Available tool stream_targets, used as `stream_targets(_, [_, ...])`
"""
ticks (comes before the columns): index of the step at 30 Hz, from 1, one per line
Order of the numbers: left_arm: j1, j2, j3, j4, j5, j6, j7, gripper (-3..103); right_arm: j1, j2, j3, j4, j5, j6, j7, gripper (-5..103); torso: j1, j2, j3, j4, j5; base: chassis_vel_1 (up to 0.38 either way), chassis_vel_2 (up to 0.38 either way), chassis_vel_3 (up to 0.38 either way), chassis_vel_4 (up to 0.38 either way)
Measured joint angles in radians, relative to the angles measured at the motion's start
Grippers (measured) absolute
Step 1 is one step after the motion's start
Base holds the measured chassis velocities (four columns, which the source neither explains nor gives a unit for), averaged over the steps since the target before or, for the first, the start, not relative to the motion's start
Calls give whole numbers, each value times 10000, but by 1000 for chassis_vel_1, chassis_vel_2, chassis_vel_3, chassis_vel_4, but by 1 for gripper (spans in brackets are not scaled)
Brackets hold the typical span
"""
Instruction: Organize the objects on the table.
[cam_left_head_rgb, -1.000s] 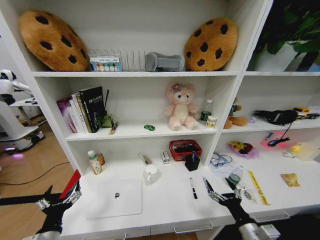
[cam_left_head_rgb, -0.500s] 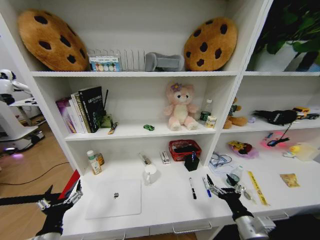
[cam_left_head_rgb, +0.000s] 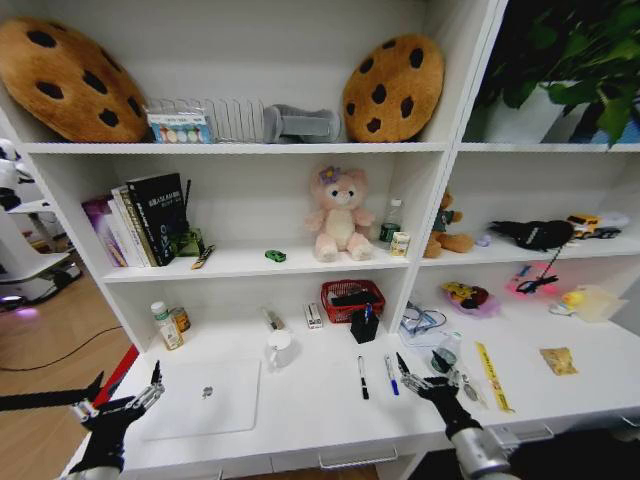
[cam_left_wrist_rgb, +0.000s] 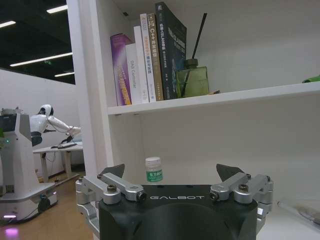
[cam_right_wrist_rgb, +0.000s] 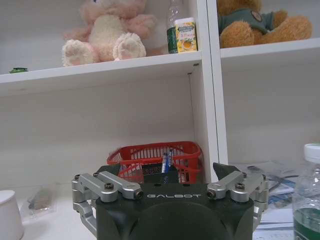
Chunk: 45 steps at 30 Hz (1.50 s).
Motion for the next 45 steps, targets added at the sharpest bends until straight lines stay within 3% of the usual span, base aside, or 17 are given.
stream_targets(2, [106, -11, 12, 22, 91, 0, 20, 100, 672, -244, -532, -120, 224, -893, 516, 100, 1, 0, 1, 2, 2, 0, 0, 0, 0])
stream_targets(8, [205, -8, 36, 131, 202, 0, 31, 100, 1797, -790, -1609, -722, 397, -1676, 1193, 100, 1, 0, 1, 0, -2, 0, 0, 0, 0])
stream_targets(9, [231, -46, 57, 173, 254, 0, 35, 100, 2169, -753, -2088, -1090, 373, -1757, 1639, 100, 0, 0, 0, 0, -4, 0, 0, 0, 0])
stream_targets(11, [242, -64, 64, 186, 268, 0, 38, 100, 2263, -716, -2247, -1198, 370, -1800, 1814, 100, 1, 0, 1, 0, -3, 0, 0, 0, 0])
stream_targets(13, [273, -118, 67, 230, 292, 0, 47, 100, 2681, -449, -3052, -1719, 384, -2195, 2856, 100, 1, -1, 1, -1, 0, 0, 0, 0, 0])
stream_targets(17, [282, -135, 13, 246, 273, 0, 46, 100, 3086, -198, -3753, -2214, 456, -2646, 3615, 100, 1, 0, 1, -1, -2, 0, 0, 0, 0])
stream_targets(24, [232, -295, 168, 299, 345, -4, 118, 100, 3671, -162, -4176, -2618, 672, -2996, 4134, 100, 1, 0, 1, 0, -2, 0, 0, 0, 0])
stream_targets(37, [207, -401, 241, 315, 413, -15, 180, 100, 4497, -342, -4636, -3179, 1200, -3211, 4335, 101, 1, 0, 0, 0, -1, 0, 0, 0, 0])
stream_targets(45, [181, -434, 232, 362, 402, -15, 166, 100, 4645, -217, -4824, -3281, 1345, -3404, 4716, 83, -1, 0, -1, 0, -1, 0, 0, 0, 0])
